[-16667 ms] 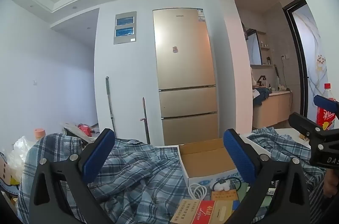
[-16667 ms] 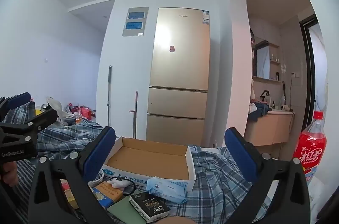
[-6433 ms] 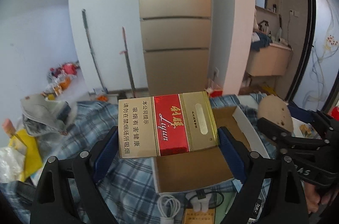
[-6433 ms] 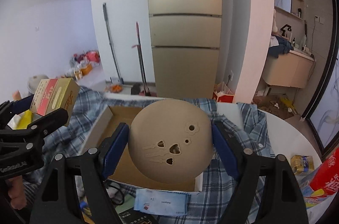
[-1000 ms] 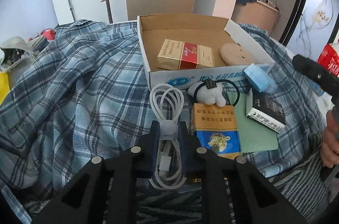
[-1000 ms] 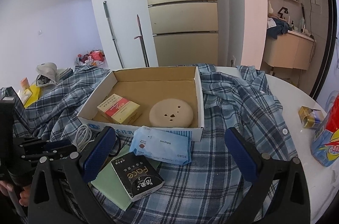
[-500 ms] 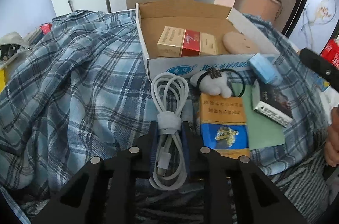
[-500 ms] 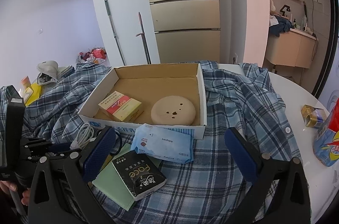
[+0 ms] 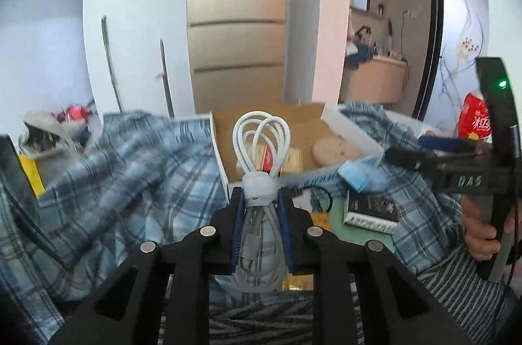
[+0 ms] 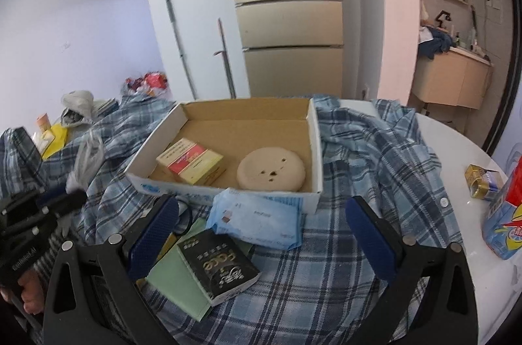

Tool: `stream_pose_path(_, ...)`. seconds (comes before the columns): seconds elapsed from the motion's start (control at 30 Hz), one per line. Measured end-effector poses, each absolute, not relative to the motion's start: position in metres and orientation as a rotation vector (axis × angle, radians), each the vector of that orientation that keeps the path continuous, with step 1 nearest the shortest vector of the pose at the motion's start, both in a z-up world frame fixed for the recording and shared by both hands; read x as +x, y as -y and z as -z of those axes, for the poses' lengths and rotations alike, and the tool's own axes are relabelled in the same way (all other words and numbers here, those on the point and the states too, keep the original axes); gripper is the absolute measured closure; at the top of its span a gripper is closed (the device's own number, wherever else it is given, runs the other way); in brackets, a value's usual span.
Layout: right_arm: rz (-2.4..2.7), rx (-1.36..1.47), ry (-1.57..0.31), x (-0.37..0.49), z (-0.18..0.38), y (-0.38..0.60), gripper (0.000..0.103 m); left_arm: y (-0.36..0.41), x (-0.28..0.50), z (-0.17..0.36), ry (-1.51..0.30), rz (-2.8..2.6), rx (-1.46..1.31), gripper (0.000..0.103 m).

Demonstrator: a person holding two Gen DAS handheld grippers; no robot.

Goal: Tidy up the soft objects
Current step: 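Grasp the white coiled cable with the left gripper and lift it, then grasp the black book with the right gripper and lift it while the left gripper holds the cable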

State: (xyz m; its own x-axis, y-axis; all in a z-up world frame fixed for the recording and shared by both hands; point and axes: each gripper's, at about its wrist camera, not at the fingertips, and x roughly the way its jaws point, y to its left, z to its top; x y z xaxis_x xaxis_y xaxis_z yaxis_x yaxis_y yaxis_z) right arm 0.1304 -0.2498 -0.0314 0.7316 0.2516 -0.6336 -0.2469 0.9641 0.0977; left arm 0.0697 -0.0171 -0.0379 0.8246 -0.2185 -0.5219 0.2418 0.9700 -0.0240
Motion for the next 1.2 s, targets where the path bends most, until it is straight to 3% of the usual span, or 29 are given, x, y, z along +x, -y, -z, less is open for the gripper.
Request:
stream_pose_path(0.17,-0.365,-0.06,-0.795,0.13,0.044,0.229,0.013,0.021,0.063,0.033,-0.51,0.252,0.066,0.081)
stream_pose_path(0.33,-0.451,-0.069,-0.887,0.139,0.058,0.222,0.014,0.009,0.069,0.035,-0.525,0.275,-0.012,0.081)
stream_pose_path(0.5,-0.521,-0.047,-0.962,0.146,0.068,0.22,0.026,0.012,0.069,0.036,-0.539,0.269,-0.004,0.081)
stream_pose_path(0.7,-0.568,-0.102,-0.96,0.137,0.071,0.206,0.032,0.014,0.065,0.035,-0.52,0.276,0.012,0.081)
stream_pose_path(0.8,-0.573,-0.128,-0.961,0.133,0.072,0.204,0.044,0.015,0.065,0.036,-0.519,0.282,0.016,0.081)
stream_pose_path(1.2,-0.493,-0.083,-1.01,0.147,0.078,0.215,0.04,0.017,0.065,0.036,-0.524,0.285,0.029,0.081)
